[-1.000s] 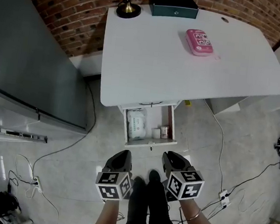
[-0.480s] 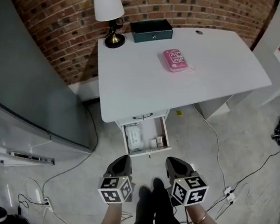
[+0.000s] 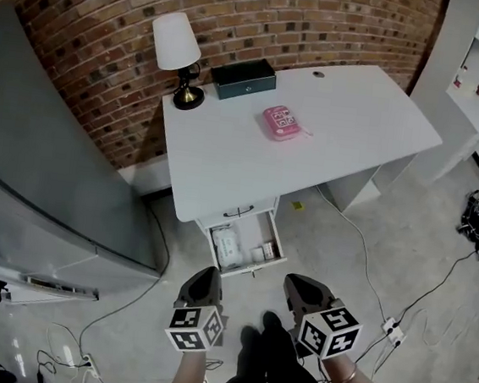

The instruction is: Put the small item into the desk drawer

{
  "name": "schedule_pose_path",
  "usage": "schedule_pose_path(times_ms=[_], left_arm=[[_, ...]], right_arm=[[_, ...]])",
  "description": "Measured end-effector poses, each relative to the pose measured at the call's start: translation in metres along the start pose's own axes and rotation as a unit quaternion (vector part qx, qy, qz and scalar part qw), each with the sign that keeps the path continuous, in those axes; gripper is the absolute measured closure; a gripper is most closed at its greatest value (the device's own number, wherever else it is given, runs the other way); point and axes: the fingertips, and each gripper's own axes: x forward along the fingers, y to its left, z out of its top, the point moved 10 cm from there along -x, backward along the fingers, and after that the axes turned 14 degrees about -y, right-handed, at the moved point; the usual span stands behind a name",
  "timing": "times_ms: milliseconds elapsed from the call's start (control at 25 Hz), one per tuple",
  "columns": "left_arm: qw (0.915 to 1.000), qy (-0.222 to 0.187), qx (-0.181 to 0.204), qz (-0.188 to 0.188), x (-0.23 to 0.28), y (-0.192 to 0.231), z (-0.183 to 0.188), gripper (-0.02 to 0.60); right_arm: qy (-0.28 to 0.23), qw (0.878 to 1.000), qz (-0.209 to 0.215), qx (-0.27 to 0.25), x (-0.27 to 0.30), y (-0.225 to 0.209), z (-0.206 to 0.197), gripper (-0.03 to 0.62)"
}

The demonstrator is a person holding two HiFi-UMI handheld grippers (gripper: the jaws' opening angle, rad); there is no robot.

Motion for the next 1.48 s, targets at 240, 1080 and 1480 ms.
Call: schedule_pose_path(times_ms=[240,1080,1480], left_arm=[[0.9998,-0.013,0.011,-0.007,-0.021,-0.003,0.019,0.560],[0.9989,-0.036,0.026,0.015,-0.052,0.019,0.035,0.560],[0.9987,-0.038,0.023,0.023,-0.065,0.034,0.031,0.560]], right_arm=[[-0.021,1.000,-0.002,0.000,-0.024,0.012,0.014,0.588],[-0.031,0.999,-0.006,-0.037,-0.021,0.026,0.028,0.589],[-0.028,0.999,-0.003,-0.042,-0.017,0.040,0.021,0.589]])
